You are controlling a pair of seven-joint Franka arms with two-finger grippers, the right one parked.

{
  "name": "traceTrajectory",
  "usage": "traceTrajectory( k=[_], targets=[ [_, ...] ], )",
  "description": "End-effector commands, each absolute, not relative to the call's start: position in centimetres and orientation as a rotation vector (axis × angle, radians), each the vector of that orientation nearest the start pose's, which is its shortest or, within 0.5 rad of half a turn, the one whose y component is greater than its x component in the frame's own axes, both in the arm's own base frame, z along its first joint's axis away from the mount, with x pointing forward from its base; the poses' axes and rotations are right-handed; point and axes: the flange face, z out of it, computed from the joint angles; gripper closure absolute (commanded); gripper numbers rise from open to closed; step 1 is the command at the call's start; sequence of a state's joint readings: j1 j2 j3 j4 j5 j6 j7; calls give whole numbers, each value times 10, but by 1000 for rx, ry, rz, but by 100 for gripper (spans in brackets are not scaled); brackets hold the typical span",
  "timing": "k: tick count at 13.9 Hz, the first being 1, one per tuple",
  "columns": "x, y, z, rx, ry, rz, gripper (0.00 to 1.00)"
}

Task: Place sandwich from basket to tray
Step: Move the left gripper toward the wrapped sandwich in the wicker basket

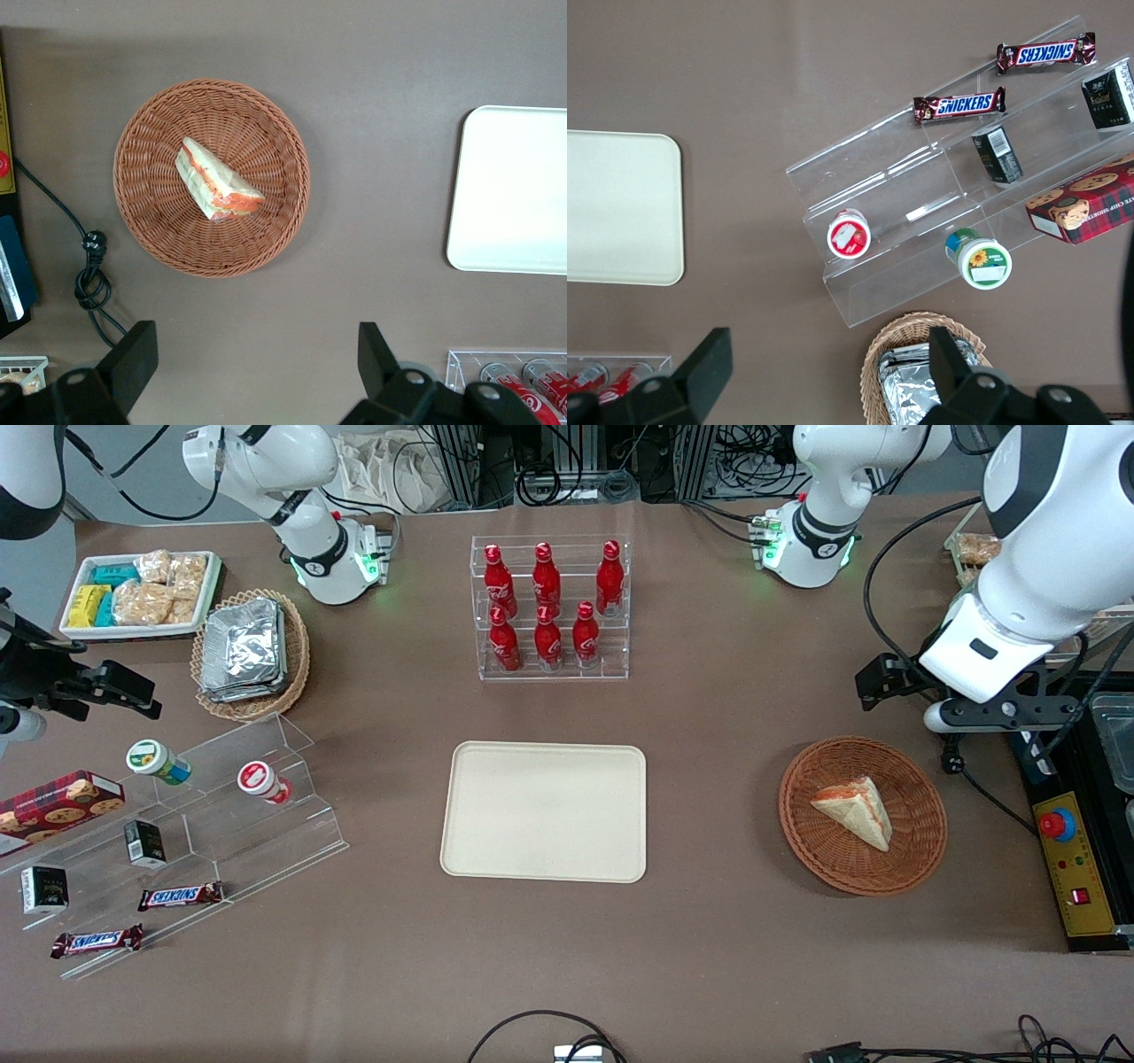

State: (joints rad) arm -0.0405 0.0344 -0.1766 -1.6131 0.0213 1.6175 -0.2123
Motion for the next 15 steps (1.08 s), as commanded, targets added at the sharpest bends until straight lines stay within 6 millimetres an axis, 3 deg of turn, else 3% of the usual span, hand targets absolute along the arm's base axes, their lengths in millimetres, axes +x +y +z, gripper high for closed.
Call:
traceTrajectory(
  k=[1, 4, 8, 10, 12, 15],
  targets=[
    [552, -116, 587, -3115, 25, 25, 0],
    [556, -112, 588, -3111, 27, -29, 0],
    [563, -105, 563, -3090, -5, -48, 0],
    [578, -78, 535, -3101, -148, -89, 0],
    [594, -58, 507, -3086, -423, -117, 0],
    [604, -31, 463, -3013, -729, -51, 0]
  ],
)
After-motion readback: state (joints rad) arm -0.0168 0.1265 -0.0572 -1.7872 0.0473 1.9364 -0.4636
